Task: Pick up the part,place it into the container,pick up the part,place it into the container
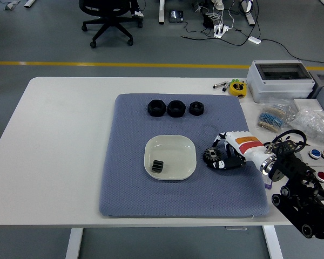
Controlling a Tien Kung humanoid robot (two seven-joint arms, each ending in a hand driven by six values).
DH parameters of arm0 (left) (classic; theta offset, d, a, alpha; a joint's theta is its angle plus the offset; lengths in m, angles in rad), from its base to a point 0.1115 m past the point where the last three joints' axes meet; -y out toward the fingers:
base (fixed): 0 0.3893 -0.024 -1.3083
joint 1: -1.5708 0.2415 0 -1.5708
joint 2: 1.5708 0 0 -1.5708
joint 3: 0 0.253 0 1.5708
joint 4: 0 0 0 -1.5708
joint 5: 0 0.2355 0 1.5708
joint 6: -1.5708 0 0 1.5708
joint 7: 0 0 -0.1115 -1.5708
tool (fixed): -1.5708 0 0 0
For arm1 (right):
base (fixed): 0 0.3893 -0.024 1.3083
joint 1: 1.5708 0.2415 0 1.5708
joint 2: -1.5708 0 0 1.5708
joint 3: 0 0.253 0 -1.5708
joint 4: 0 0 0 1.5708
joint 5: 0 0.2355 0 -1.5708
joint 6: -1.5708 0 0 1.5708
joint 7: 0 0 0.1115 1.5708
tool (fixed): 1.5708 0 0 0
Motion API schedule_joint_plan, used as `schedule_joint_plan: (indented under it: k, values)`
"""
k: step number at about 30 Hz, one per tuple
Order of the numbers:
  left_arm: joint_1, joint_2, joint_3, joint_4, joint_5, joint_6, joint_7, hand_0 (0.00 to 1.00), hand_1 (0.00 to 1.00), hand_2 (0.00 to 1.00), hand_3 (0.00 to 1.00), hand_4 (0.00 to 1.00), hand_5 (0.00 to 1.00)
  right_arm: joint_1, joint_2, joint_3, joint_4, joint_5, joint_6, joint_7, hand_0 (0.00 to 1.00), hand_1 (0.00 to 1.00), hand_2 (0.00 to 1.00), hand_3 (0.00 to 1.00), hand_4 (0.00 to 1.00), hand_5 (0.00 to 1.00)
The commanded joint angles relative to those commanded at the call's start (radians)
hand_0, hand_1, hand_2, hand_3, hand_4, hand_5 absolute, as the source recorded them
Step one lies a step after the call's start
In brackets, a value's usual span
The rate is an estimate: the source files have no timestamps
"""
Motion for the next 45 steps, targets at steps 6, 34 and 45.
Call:
schedule_joint_plan:
  k: [6, 34, 45]
  values:
    - [0.000, -0.001, -0.001, 0.000, 0.002, 0.001, 0.002, 0.684, 0.663, 0.657, 0.551, 0.609, 0.583, 0.003, -0.002, -0.002, -0.010, -0.006, 0.007, 0.016, 0.008, 0.018, 0.143, 0.506, 0.998, 0.522]
    - [-0.001, -0.001, -0.007, 0.000, 0.011, -0.001, 0.004, 0.685, 0.663, 0.657, 0.551, 0.607, 0.580, -0.002, -0.005, 0.006, 0.001, -0.024, -0.042, 0.030, 0.002, 0.002, 0.035, 0.212, 0.894, 0.559]
    - [0.002, -0.001, -0.015, 0.000, 0.023, -0.002, 0.008, 0.684, 0.663, 0.657, 0.551, 0.607, 0.579, -0.002, -0.011, 0.036, 0.077, -0.011, -0.074, 0.029, 0.002, 0.002, 0.033, 0.208, 0.882, 0.552]
